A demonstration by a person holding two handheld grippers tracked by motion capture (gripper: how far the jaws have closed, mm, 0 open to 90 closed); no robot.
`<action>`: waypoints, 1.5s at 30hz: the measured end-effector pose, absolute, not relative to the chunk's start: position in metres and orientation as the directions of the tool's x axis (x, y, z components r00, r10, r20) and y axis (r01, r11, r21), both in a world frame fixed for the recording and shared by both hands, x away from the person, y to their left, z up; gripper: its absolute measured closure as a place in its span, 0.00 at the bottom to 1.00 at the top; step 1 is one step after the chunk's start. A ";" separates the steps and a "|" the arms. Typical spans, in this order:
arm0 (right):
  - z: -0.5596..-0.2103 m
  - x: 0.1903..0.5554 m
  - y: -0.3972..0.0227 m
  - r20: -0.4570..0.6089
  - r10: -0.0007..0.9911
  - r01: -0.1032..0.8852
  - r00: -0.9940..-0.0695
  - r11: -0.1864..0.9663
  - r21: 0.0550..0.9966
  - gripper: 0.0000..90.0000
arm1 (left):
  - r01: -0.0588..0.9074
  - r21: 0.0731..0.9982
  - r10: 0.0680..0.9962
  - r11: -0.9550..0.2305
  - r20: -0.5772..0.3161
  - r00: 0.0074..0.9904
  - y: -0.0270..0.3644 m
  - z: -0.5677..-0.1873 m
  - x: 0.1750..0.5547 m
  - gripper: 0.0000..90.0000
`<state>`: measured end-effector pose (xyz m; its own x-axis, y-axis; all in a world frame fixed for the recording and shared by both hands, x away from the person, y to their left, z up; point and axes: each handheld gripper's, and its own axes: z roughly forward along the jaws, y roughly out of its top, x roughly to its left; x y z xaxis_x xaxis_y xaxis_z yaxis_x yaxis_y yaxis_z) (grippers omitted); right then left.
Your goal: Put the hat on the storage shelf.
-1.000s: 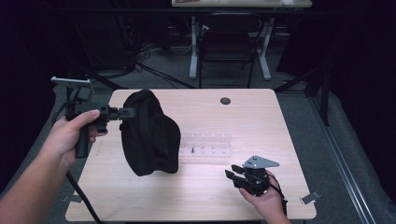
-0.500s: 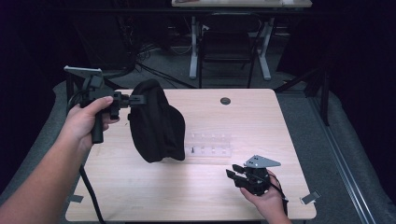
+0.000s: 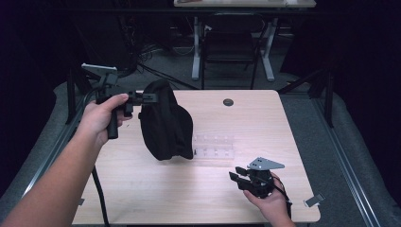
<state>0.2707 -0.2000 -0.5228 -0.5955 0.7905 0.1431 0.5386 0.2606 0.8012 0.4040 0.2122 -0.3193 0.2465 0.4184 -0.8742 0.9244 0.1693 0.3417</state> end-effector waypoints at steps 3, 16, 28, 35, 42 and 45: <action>-0.524 0.271 -0.200 0.152 0.789 0.540 -0.595 0.252 0.803 0.72 | 0.925 0.342 0.432 0.164 -0.868 0.244 0.209 -0.320 0.406 0.96; -0.524 0.272 -0.201 0.160 0.787 0.542 -0.596 0.247 0.804 0.72 | 0.925 0.348 0.464 0.154 -0.852 0.243 0.191 -0.319 0.412 0.96; -0.523 0.272 -0.202 0.161 0.786 0.540 -0.596 0.245 0.805 0.72 | 0.923 0.359 0.486 0.139 -0.837 0.252 0.173 -0.315 0.418 0.96; -0.521 0.273 -0.201 0.165 0.782 0.535 -0.601 0.241 0.810 0.72 | 0.920 0.362 0.490 0.149 -0.835 0.250 0.168 -0.317 0.421 0.96; -0.512 0.278 -0.193 0.160 0.764 0.521 -0.625 0.255 0.814 0.72 | 0.919 0.366 0.482 0.147 -0.838 0.256 0.161 -0.322 0.424 0.96; -0.501 0.282 -0.184 0.148 0.748 0.500 -0.648 0.270 0.823 0.73 | 0.918 0.368 0.478 0.144 -0.839 0.261 0.157 -0.324 0.424 0.96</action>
<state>0.2816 -0.1842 -0.5008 -0.6475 0.7476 0.1477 0.4997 0.2702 0.8229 0.4243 0.1570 -0.3237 0.2612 0.4778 -0.8387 0.9185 0.1443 0.3682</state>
